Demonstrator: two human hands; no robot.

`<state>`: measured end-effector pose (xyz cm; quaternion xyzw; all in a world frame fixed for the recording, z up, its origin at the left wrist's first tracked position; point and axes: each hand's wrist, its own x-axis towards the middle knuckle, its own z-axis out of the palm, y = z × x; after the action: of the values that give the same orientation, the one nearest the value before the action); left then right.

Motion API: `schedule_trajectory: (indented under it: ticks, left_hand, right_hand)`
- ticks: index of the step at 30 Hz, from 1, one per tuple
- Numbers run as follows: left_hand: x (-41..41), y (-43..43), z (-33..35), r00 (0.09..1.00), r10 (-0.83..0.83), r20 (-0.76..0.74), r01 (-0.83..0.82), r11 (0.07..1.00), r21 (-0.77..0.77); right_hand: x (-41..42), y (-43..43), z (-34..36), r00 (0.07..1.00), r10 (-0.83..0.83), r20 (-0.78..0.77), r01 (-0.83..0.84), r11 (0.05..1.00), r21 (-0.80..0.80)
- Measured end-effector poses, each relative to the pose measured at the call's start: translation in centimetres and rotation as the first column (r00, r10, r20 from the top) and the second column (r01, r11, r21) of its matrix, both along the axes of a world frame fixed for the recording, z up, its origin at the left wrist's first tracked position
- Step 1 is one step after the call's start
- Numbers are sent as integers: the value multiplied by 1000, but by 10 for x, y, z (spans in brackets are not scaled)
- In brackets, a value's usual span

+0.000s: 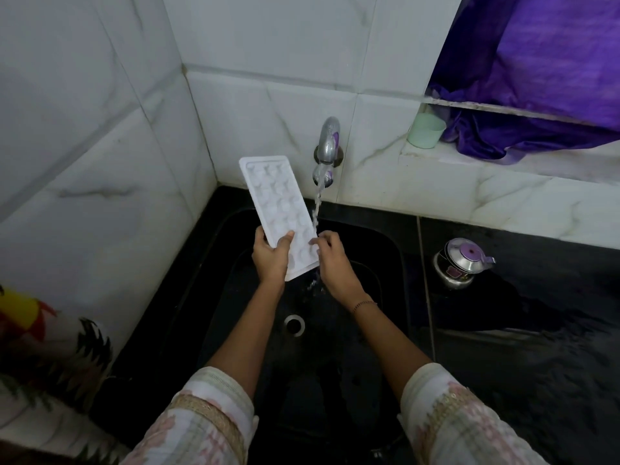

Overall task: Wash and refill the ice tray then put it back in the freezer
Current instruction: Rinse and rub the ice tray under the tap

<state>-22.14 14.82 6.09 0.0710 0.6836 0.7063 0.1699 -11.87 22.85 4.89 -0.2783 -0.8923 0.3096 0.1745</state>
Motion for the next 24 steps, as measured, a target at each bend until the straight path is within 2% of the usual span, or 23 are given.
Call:
schedule_trajectory:
  ticks: [5,10,13,17,20,24]
  left_hand:
    - [-1,4,2,986,-31,163,18,996,85]
    - [-4,6,4,945,-85,315,30,984,176]
    - [-1,6,7,905,-158,394,41,957,287]
    - [7,2,5,832,-341,437,150,898,415]
    - [4,0,5,837,-338,430,164,905,393]
    - [1,0,6,872,-291,394,189,942,278]
  right_hand:
    - [-6,7,7,999,-15,36,14,1000,16]
    - [-15,8,13,998,-58,-20,58,998,4]
    - [-21,8,19,994,-100,-35,98,993,-62]
    - [-24,6,20,972,-225,-62,198,937,-289]
    - [-19,3,18,986,-148,-71,128,966,-224]
    - [-10,9,10,998,-53,-29,51,996,-73]
